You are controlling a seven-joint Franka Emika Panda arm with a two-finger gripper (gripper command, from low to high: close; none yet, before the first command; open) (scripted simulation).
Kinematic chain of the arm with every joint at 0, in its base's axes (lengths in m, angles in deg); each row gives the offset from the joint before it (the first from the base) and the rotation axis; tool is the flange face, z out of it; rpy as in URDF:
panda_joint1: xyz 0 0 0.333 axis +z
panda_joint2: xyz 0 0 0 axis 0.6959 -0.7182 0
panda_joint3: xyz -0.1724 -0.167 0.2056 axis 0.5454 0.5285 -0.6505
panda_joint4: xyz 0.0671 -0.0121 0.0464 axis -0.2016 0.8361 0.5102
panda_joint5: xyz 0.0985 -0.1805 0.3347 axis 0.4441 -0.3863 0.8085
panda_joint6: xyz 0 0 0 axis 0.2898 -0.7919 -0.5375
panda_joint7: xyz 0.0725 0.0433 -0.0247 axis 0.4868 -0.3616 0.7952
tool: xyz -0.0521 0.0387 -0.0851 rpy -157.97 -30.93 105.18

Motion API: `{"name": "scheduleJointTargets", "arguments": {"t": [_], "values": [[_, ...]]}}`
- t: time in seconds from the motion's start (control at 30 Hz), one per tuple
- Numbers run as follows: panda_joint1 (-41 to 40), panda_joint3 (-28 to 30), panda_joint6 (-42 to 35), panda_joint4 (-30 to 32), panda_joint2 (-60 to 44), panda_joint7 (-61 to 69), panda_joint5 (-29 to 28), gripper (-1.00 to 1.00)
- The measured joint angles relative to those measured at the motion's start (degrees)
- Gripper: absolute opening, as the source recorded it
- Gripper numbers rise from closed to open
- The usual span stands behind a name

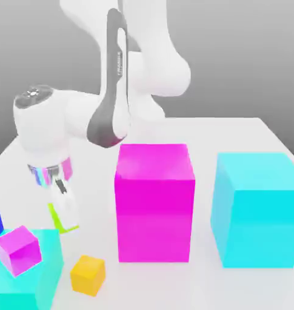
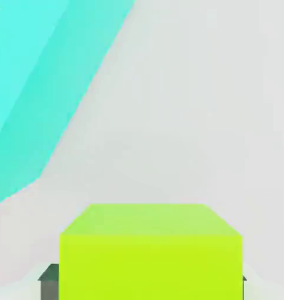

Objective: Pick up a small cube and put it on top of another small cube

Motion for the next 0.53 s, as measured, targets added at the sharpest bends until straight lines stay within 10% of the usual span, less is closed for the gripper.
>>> {"name": "scheduleJointTargets", "arguments": {"t": [0.4,0.43,0.53], "values": [[5.16,-1.11,3.94,-7.15,-6.95,-20.53,-2.67,-1.0],[5.26,-0.98,5.31,-7.19,-8.38,-20.78,-2.97,1.0],[5.26,-0.98,5.31,-7.19,-8.38,-20.78,-2.97,1.0]]}}
